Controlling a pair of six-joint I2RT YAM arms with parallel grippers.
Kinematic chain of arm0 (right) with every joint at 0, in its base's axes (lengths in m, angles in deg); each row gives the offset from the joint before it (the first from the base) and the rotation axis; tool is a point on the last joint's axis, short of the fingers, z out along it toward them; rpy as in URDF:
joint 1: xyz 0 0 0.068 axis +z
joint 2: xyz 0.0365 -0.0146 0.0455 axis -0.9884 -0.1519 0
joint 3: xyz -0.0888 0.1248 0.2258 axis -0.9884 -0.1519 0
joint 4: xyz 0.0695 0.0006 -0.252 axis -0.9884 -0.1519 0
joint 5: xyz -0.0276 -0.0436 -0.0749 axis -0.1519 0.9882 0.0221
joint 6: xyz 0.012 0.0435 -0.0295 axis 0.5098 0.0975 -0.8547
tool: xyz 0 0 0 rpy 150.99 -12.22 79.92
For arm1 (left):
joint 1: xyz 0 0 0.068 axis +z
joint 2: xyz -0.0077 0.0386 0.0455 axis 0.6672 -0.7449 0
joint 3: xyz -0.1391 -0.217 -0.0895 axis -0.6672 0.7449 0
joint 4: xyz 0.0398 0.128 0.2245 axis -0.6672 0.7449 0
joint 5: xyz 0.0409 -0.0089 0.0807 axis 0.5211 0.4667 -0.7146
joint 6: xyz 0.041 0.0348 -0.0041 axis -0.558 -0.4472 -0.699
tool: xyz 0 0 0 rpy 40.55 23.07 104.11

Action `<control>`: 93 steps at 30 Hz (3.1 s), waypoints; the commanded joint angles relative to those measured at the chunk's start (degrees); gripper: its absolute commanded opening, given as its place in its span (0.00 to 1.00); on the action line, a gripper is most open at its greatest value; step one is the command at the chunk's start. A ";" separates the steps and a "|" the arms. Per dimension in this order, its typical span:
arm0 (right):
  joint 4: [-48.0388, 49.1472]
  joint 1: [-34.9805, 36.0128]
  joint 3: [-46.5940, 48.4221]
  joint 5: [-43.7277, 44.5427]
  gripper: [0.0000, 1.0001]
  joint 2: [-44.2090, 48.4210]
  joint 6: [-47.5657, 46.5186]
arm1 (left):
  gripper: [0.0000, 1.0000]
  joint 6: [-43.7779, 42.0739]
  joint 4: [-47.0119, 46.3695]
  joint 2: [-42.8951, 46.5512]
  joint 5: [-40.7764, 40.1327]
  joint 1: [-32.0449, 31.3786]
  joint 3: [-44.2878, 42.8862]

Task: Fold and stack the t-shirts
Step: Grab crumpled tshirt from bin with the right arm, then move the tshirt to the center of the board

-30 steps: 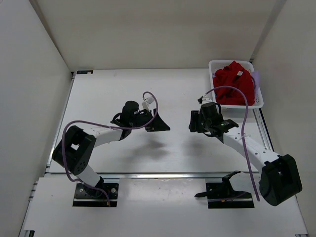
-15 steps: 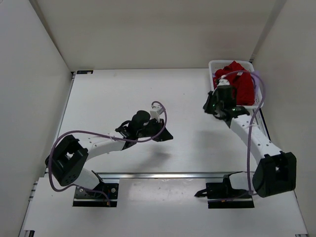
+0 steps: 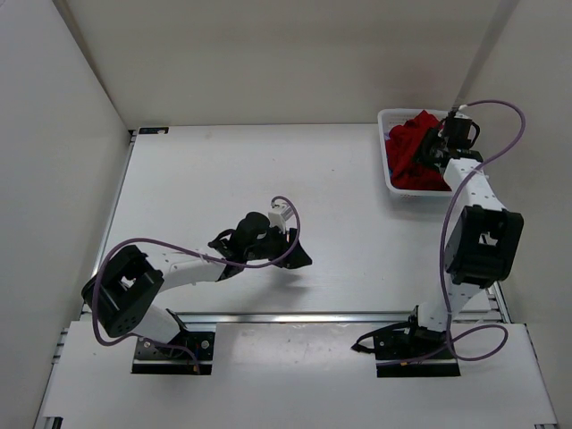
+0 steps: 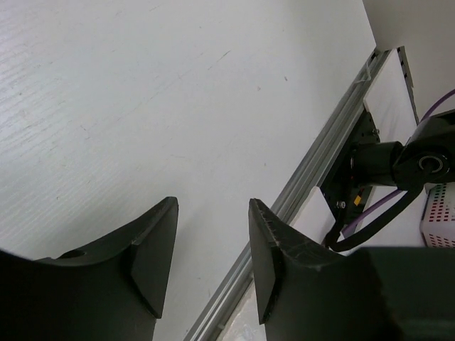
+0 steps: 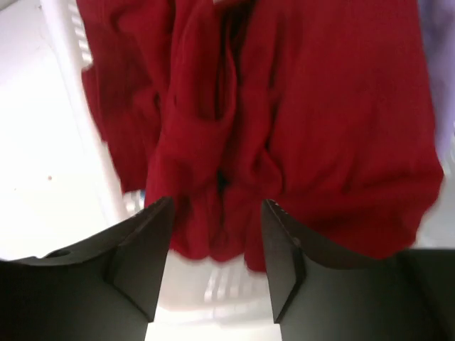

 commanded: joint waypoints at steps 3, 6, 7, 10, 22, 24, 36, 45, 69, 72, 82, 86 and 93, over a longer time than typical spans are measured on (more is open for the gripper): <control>-0.94 -0.19 12.43 -5.88 0.52 -8.21 -0.96 | 0.56 0.32 -3.00 0.25 2.01 0.53 0.24; -1.04 0.16 14.48 -5.09 0.52 -10.77 -1.05 | 0.54 1.03 -3.70 0.16 2.36 1.58 0.68; -0.95 0.24 14.30 -5.52 0.51 -11.04 -0.79 | 0.54 0.94 -3.53 0.34 2.79 1.76 0.76; -1.83 0.33 14.83 -5.09 0.45 -12.36 -0.17 | 0.54 1.03 -3.70 0.16 2.36 1.85 0.68; -3.50 3.49 24.12 -5.08 0.00 -3.06 0.10 | 0.51 3.32 -2.13 1.48 2.36 4.92 0.06; -5.16 5.60 29.75 -7.28 0.00 -0.41 0.18 | 0.51 4.10 -2.12 2.53 2.19 5.62 -0.03; 5.81 23.36 52.71 -22.04 0.00 10.31 2.46 | 0.63 15.96 -3.97 8.33 6.84 20.03 5.85; 24.16 12.47 10.41 -40.50 0.00 23.84 14.14 | 0.73 19.76 -2.48 18.27 11.24 43.51 13.25; 24.30 11.94 -6.58 -25.66 0.00 -3.53 13.89 | 0.53 7.97 10.81 6.35 -10.39 36.65 10.96; 16.93 11.50 5.65 -26.36 0.00 -9.27 13.11 | 0.35 10.52 6.06 -0.86 -13.79 37.18 7.73; 13.29 14.48 -5.81 -14.24 0.35 4.86 6.43 | 0.23 12.90 7.81 -21.55 -12.33 37.53 -22.42; 17.76 15.89 -21.18 -10.54 0.42 13.03 7.65 | 0.60 12.81 6.76 -15.85 -15.30 37.88 -18.58; 25.33 17.99 -38.95 -9.49 0.09 22.70 13.10 | 0.27 12.11 6.57 -3.28 -16.36 37.89 -2.94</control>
